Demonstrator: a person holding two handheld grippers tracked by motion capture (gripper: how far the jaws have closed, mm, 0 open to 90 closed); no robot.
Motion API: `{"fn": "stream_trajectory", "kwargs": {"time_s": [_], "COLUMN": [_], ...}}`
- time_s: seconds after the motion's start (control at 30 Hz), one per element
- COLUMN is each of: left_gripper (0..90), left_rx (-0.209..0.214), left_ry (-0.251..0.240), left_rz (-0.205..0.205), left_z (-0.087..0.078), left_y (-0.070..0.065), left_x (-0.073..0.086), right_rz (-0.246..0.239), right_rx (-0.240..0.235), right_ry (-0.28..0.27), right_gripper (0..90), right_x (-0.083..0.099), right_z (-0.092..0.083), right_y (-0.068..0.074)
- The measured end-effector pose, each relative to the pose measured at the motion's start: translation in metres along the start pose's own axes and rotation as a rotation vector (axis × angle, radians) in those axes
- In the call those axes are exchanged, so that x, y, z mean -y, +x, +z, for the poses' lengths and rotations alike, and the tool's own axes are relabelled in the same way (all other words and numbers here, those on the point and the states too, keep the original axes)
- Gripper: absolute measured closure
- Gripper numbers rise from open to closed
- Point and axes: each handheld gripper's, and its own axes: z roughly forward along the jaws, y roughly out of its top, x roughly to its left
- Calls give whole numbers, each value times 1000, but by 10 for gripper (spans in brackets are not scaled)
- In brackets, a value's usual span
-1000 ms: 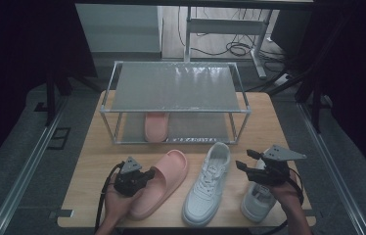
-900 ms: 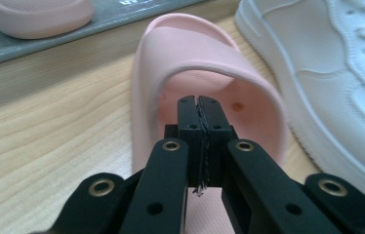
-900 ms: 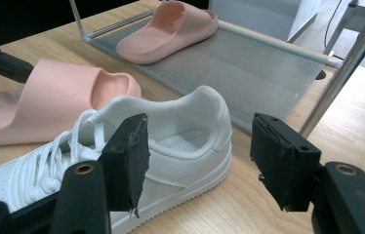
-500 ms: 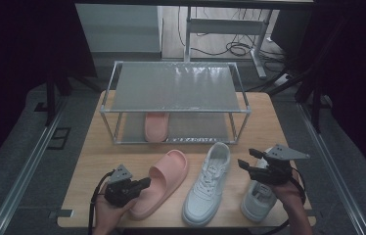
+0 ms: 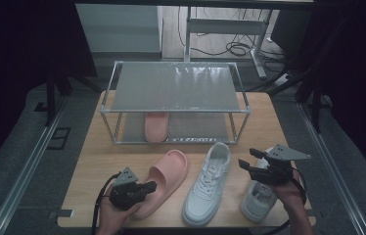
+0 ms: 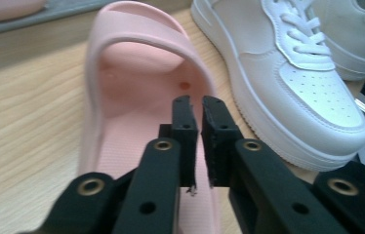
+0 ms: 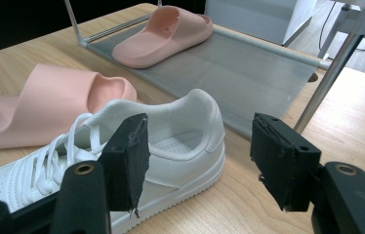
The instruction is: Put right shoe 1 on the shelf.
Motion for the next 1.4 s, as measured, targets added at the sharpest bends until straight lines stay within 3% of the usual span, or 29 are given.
{"fn": "stream_trajectory", "kwargs": {"time_s": [0.07,0.23,0.43,0.77,0.9,1.07,1.4], "left_gripper": [741,634,604,706,788,830,836], "left_rx": [3,6,-5,-43,-84,-119,-129], "left_ry": [3,33,76,124,147,137,85], "left_rz": [4,2,15,63,82,80,58], "left_z": [3,12,26,50,59,61,58], "left_y": [-2,-7,-11,-19,-21,-23,-24], "left_x": [0,0,-2,-16,-16,-17,-27], "right_rz": [0,0,-1,-3,-5,-1,2], "right_rx": [1,2,0,3,3,5,9], "right_ry": [1,-4,0,3,4,3,-3], "right_gripper": [400,400,400,400,400,400,400], "right_x": [0,0,0,0,0,1,0], "right_z": [-1,-1,0,1,1,1,-1], "right_y": [0,0,1,1,0,0,-1]}}
